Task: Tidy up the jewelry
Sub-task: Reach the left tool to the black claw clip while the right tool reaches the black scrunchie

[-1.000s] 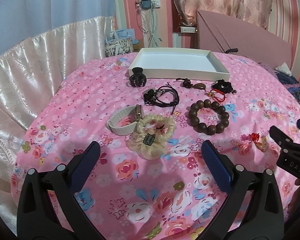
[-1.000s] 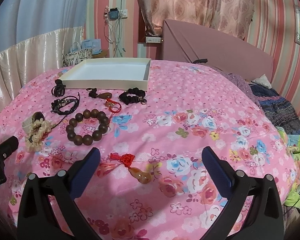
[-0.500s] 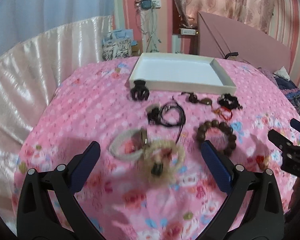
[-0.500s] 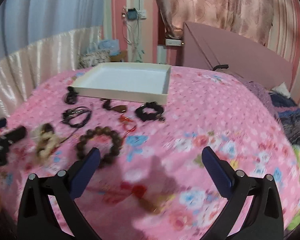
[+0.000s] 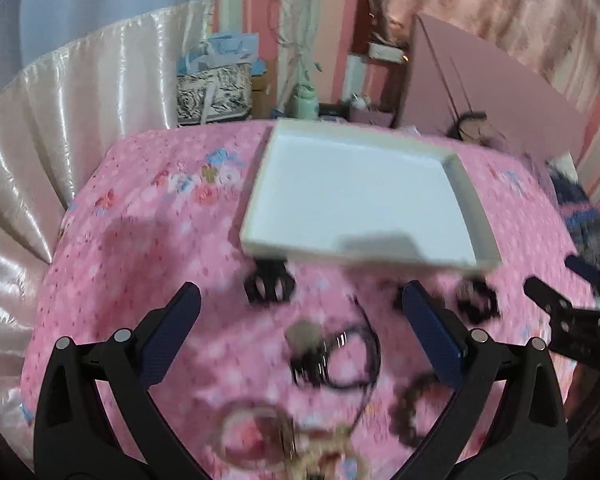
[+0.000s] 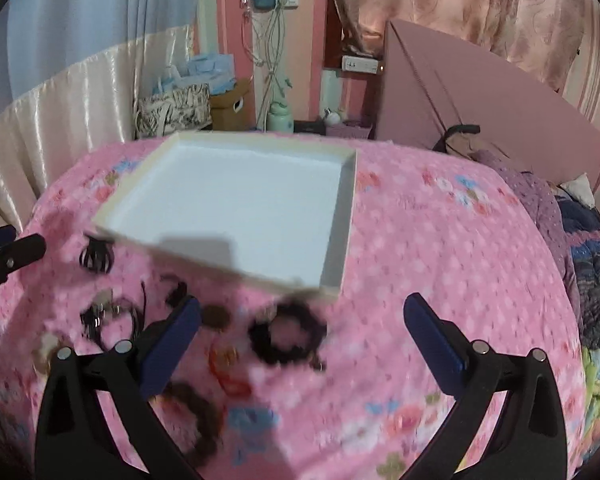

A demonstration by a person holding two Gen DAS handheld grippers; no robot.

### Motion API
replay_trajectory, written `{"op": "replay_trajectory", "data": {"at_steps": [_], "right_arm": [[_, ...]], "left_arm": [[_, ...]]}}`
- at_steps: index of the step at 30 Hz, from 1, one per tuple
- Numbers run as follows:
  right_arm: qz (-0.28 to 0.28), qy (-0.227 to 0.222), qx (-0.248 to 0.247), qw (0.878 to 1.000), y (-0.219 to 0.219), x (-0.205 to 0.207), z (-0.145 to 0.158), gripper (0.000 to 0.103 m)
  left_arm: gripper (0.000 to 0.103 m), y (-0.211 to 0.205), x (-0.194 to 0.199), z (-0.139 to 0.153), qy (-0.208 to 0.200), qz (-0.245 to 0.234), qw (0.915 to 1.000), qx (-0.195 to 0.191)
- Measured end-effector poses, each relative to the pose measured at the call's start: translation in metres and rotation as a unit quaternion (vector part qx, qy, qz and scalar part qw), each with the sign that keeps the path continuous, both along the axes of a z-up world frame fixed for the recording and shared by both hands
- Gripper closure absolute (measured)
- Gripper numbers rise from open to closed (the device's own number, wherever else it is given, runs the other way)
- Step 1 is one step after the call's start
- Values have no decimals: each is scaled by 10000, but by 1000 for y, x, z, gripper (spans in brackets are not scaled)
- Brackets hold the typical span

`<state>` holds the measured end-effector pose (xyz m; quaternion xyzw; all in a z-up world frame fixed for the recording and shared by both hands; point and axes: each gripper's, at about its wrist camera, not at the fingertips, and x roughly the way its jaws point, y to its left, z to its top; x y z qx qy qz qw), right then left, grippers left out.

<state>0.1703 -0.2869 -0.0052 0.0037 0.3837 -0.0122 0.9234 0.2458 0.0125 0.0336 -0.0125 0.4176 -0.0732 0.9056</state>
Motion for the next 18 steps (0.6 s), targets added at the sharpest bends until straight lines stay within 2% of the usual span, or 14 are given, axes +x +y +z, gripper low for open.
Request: {"op": "replay_trajectory", "data": {"at_steps": [3,5,8,10,13,18], "right_arm": [[-137,-116,126,9998,-7,9,-2,2],[-260,-30,282,9993,-15,13,-18,2],[-252,248,596,9976,-25,21,-44,2],[-230,397,641,9969,-29,24,-54,2],[-152,401,636,9971,-30,23,-59,2],[-56,553,672,9962,-31,28,-71,2]], "left_arm": [[3,4,22,-7,144,-44,9999,-47],[3,10,28,-20,175,107,9998,-22],[3,11,34,-40,314,64,9994,102],[3,11,40,-49,378,57,9991,161],[3,11,45,-60,448,14,9990,40],[3,9,56,-81,637,38,9978,162]]}}
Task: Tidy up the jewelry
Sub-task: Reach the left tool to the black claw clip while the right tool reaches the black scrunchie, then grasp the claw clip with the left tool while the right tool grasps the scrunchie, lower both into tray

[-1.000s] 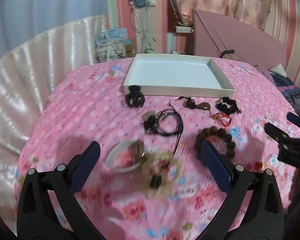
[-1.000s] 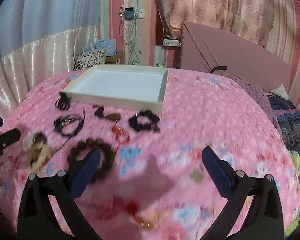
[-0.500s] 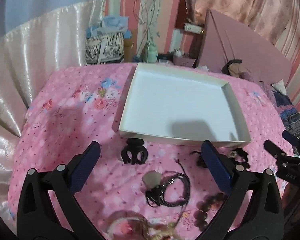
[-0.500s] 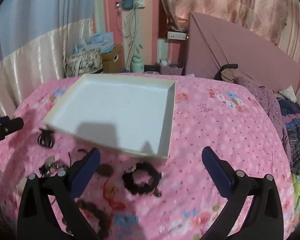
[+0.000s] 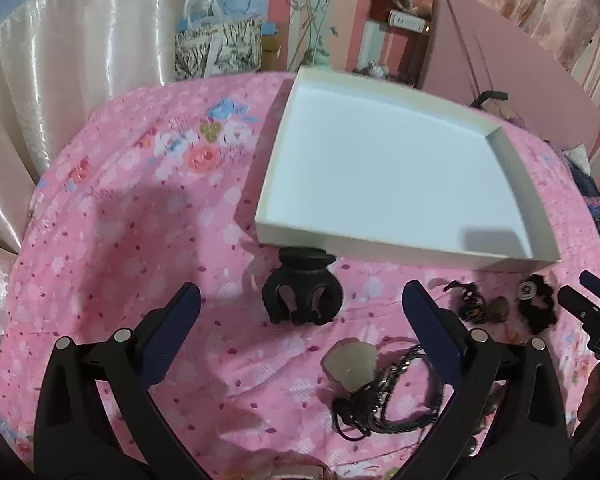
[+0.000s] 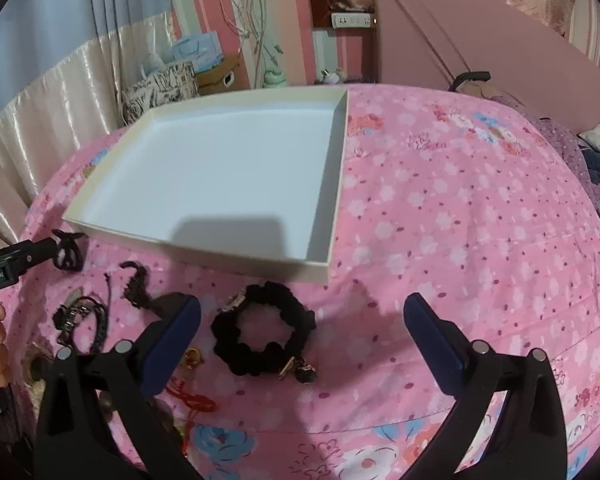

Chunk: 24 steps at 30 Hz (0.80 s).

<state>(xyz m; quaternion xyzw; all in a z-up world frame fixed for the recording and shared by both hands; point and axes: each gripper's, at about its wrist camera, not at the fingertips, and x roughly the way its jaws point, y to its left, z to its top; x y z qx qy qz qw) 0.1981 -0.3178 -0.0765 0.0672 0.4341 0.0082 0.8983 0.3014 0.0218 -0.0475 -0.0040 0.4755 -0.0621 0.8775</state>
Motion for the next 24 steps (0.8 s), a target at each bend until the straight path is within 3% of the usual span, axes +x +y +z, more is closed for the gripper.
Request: {"op": "replay_trajectory", "data": {"at_steps": [4,6,13,20,24], "right_arm": [[-27,126,-99,9999,-1,5,-11,5],[-34,158,-108,9998,-2,6,-14,20],[48,348,21,9994,0,12,-28,30],[47,348,-92,9993,2,13,-33,41],[56,319,-94,9994,2,13,-32,56]], "left_arm": [[3,-4,6,-13,102,-15,9999,65],[3,-5,8,-16,124,-24,9999,66],[5,-3,19,-35,377,7,9993,-51],[23,6,20,-37,442,76,9988,-199],[36,5,20,-37,411,80,9990,-179]]}}
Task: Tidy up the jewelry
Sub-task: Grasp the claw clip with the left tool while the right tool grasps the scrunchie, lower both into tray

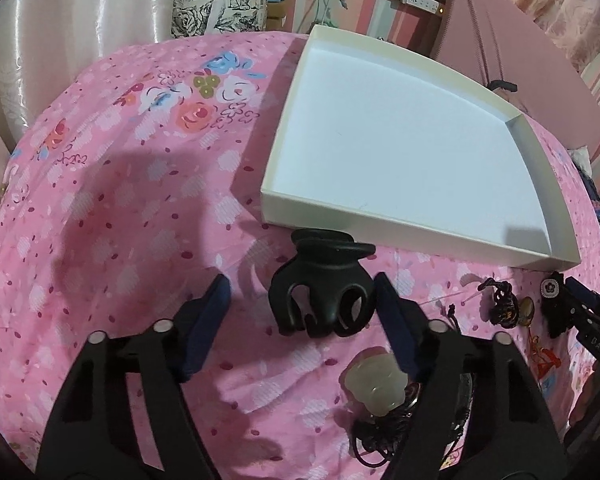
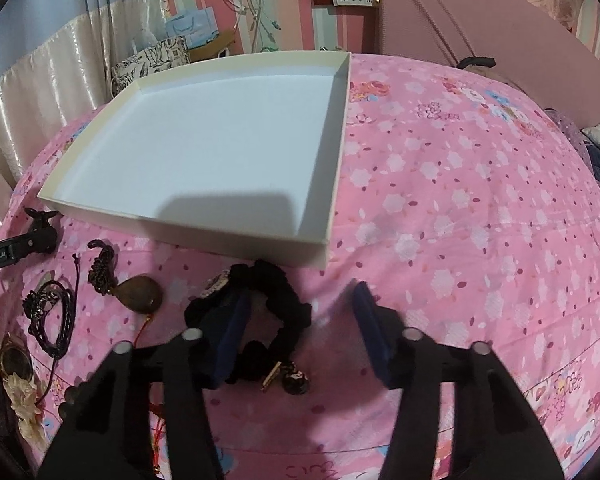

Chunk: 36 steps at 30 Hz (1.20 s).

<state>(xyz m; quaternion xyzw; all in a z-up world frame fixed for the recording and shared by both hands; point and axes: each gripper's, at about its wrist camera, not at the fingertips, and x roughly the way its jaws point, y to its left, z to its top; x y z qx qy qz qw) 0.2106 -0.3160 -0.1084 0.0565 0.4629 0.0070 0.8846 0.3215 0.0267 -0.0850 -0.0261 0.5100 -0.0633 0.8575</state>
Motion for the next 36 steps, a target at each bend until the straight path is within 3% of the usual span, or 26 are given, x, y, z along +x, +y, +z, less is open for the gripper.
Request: {"op": "replay_trajectory", "data": {"at_steps": [4,6,12,19,27,31,36], "right_arm": [[3,-11,-104,9999,1,1,0,67],[23,-19,-91,10000,0,0,1,76],[89,-55,-30,9999,0,-1,2,89],[211,-335,12,9992,5,-8,17,91],[119,-1164,284,9927,1,-23,64,92],[65,-1285,439,9907,-4,-12,84,92],[120,-1228,340,9918,6,16,97,92]], "left_arm": [[43,-3,-1,1,-37,-64,10000,-4],[54,-5,-3,3,-68,-116,9999,39],[55,-9,-5,4,-127,-165,9996,176],[55,-15,-15,18,-199,-359,9991,74],[55,-33,-38,68,-776,-744,9941,-104],[55,-43,-29,88,-785,-817,9935,-123],[55,-50,12,101,-822,-755,9936,-171]]}}
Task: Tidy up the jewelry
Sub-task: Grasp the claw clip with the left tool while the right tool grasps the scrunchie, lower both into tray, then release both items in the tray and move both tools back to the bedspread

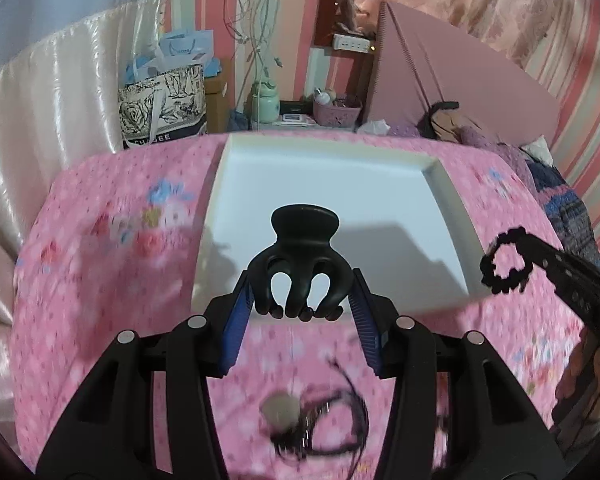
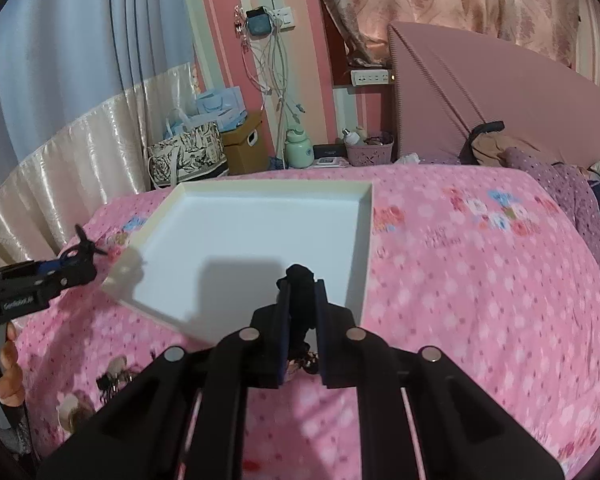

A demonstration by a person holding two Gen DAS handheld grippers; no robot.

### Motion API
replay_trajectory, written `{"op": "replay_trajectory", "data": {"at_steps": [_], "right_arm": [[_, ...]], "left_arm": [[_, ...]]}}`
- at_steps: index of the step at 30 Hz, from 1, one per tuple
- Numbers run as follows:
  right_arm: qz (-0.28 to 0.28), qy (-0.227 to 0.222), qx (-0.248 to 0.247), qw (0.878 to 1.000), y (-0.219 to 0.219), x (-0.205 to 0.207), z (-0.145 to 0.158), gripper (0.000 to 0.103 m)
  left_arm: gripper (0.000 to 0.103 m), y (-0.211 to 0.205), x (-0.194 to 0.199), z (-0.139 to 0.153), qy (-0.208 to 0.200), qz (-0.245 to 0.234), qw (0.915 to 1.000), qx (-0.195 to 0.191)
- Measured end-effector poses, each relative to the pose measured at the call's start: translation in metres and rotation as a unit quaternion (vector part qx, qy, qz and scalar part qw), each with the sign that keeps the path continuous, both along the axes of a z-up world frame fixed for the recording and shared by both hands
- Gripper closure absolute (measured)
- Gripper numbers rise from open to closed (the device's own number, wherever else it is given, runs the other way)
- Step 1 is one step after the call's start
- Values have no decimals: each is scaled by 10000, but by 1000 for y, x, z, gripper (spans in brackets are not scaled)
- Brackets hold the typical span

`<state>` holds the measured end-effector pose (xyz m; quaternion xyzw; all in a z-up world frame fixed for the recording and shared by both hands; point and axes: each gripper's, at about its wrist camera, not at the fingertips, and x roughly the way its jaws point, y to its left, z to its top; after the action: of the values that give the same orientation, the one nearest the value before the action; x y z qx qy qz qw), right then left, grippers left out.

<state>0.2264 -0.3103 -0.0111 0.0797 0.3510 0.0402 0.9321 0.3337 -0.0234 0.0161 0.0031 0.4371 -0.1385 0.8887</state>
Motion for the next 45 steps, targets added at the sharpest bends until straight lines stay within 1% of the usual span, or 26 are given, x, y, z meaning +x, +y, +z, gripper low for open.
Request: {"op": "replay_trajectory", "data": {"at_steps": [4,7,10,11,12,14,16,26,34,45], "right_arm": [[-120,47,-74,9999,6,25,-3,92],[-217,96,-48,9997,6,41,-14,92],[-274,130,-130,9995,5,54,-26,92],[-275,134,-161,9994,5,58,-30,92],[-279,142,-158,9994,4,60,-34,92],[-237,252,-127,9993,3,68,-46,92],[-244,329,-197,9990,3,73,-55,92],[-325,565,-432,9969,2,82,-75,92],[-367,666,-475,9960,1,85,-83,92],[-317,689,-592,9954,9,84,-86,91]], "left_arm": [[55,3,34,-11,119,11,9999,-121],[55,3,62,-34,238,145,9996,-91],[55,2,73,-56,440,170,9988,-117],[55,1,76,-62,525,181,9985,-29],[55,0,78,-66,570,219,9981,27],[55,3,79,-71,600,270,9978,7],[55,4,79,-71,589,252,9979,-34],[55,-6,79,-82,636,235,9975,208],[55,-4,78,-82,596,269,9977,200],[55,-3,76,-80,557,273,9976,313]]}}
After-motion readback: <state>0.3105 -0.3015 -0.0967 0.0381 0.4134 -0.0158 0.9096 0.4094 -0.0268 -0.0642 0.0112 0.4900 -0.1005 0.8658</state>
